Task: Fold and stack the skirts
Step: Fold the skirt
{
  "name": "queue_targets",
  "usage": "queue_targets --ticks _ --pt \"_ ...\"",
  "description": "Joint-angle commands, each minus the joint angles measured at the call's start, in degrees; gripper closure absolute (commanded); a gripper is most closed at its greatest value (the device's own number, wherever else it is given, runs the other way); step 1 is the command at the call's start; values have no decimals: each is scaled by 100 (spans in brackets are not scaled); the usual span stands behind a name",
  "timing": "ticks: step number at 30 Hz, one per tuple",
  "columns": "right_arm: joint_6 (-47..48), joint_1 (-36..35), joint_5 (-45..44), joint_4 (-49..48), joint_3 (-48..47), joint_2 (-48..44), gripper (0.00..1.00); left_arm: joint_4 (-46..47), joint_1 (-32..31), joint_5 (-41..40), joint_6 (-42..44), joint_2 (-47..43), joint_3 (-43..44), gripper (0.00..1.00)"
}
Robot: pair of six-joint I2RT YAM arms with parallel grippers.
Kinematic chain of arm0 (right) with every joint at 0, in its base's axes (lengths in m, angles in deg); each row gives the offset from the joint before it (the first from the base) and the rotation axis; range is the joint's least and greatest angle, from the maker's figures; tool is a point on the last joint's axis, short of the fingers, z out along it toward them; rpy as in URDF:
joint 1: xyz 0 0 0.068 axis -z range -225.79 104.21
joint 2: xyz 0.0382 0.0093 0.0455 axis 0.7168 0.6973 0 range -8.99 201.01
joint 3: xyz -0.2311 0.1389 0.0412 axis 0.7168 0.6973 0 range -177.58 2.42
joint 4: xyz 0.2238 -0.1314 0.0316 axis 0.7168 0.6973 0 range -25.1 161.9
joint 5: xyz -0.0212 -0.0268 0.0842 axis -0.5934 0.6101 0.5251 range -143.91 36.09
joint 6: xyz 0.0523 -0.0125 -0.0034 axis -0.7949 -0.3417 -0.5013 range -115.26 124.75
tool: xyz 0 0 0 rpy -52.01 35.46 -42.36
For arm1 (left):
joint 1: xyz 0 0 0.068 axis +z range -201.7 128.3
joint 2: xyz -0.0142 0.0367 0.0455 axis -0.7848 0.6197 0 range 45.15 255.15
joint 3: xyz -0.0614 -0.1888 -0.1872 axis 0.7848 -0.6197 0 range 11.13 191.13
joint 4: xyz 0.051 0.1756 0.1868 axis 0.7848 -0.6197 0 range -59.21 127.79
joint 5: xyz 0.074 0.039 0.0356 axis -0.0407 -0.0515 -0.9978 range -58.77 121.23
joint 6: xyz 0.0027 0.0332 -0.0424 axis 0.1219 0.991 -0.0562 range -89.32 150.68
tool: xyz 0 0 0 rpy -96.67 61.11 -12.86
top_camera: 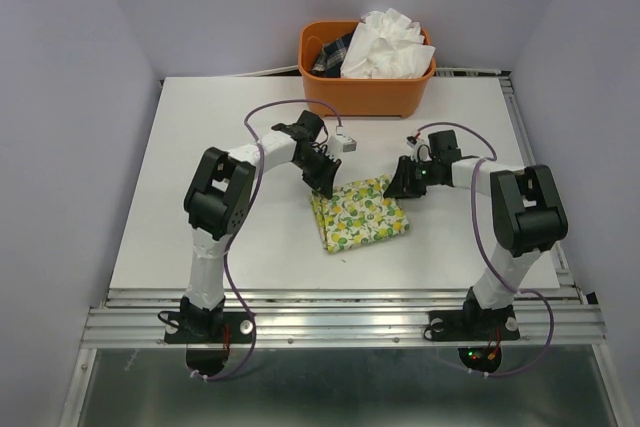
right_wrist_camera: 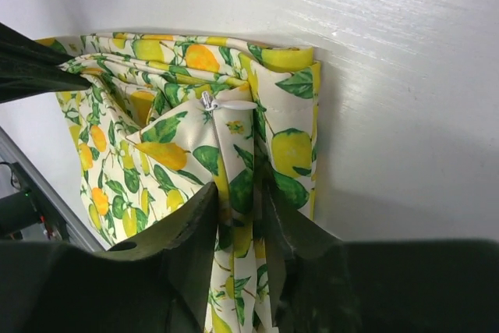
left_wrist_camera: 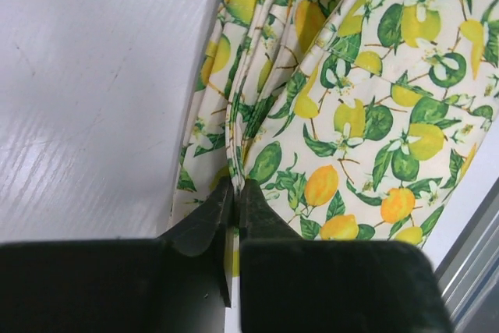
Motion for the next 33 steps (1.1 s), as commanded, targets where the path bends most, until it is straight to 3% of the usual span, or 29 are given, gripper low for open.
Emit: queue_targets --ticks 1,4,8,12,21,28,30,33 --pt "131 10 -282 143 -274 -36 64 68 42 -255 -98 -21 92 100" --pt "272 10 -492 265 -283 -63 56 165 86 201 -151 -362 4 100" --pt "430 10 -730 362 -283 42 52 490 34 115 -361 -496 -137 100" --pt "580 10 -897 538 -520 43 50 700 51 -35 -704 -83 -128 100" --pt "1124 10 -1644 1004 -1117 -467 29 1044 51 -835 -1171 84 38 100" --pt "1739 -95 -1908 1582 -1829 -1055 28 631 25 -887 -960 278 882 71" --pt "1871 -411 -1934 1785 -1962 -1258 28 552 16 -922 -942 296 1049 63" --pt "2021 -1164 -2188 2085 -1805 -1486 28 534 25 -975 -942 191 1155 59"
